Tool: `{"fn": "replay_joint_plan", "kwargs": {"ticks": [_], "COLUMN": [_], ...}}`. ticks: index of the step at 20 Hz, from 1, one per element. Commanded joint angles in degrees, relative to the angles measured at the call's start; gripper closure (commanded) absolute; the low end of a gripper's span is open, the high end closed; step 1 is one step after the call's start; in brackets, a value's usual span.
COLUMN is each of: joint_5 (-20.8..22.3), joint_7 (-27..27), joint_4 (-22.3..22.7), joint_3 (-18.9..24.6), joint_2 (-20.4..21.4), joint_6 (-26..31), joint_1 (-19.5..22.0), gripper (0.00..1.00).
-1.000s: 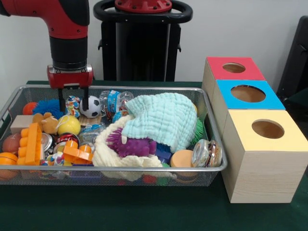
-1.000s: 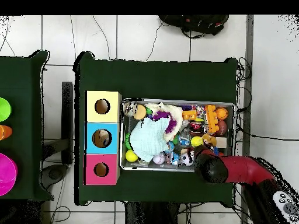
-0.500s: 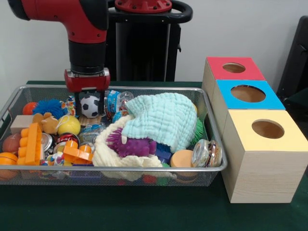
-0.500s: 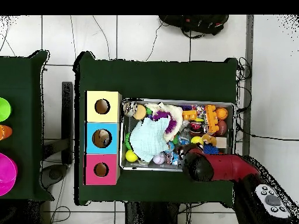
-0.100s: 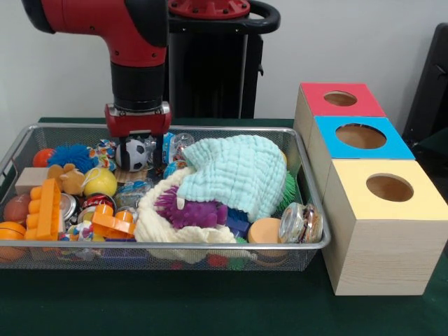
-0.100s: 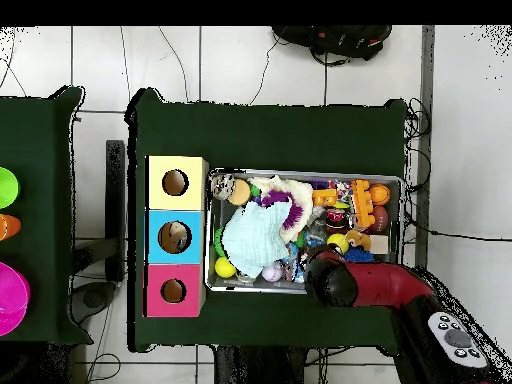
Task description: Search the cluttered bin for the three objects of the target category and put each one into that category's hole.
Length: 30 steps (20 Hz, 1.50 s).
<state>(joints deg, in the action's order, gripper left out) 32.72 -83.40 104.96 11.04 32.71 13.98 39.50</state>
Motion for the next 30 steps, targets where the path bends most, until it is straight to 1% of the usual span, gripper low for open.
{"fn": "replay_joint_plan", "kwargs": {"ticks": [1, 4, 9, 13, 14, 15, 21, 22, 24, 26, 30], "joint_5": [-4.5, -5.2, -5.6, -5.0, -4.7, -4.6, -6.3, -6.1, -6.9, -8.2, -10.6], "joint_7": [-10.4, -9.8, -9.1, -10.7, -11.8, -12.2, -13.8, -13.8, -15.0, -15.8, -16.6], "joint_4": [-1.8, -2.0, -2.6, -2.7, -2.1, -1.9, -0.6, -0.5, -0.4, -0.2, 0.5], "joint_3": [0.2, 0.3, 0.5, -0.8, -1.8, -2.3, -3.8, -3.7, -5.3, -6.3, -6.9], "joint_2": [-2.8, -3.1, -4.7, -5.9, -6.3, -6.4, -7.1, -7.4, -8.6, -9.5, -10.3], "joint_6": [-0.3, 0.0, -2.1, -6.6, -8.8, -9.7, -14.0, -15.6, -20.4, -23.4, -26.3], "joint_1": [2.0, 2.3, 2.9, 1.8, 1.2, 0.8, -1.7, -1.9, -4.1, -5.4, -6.7], "gripper": [0.0, 0.0, 0.0, 0.0, 0.0, 0.0, 0.0, 0.0, 0.0, 0.0, 0.0]}}
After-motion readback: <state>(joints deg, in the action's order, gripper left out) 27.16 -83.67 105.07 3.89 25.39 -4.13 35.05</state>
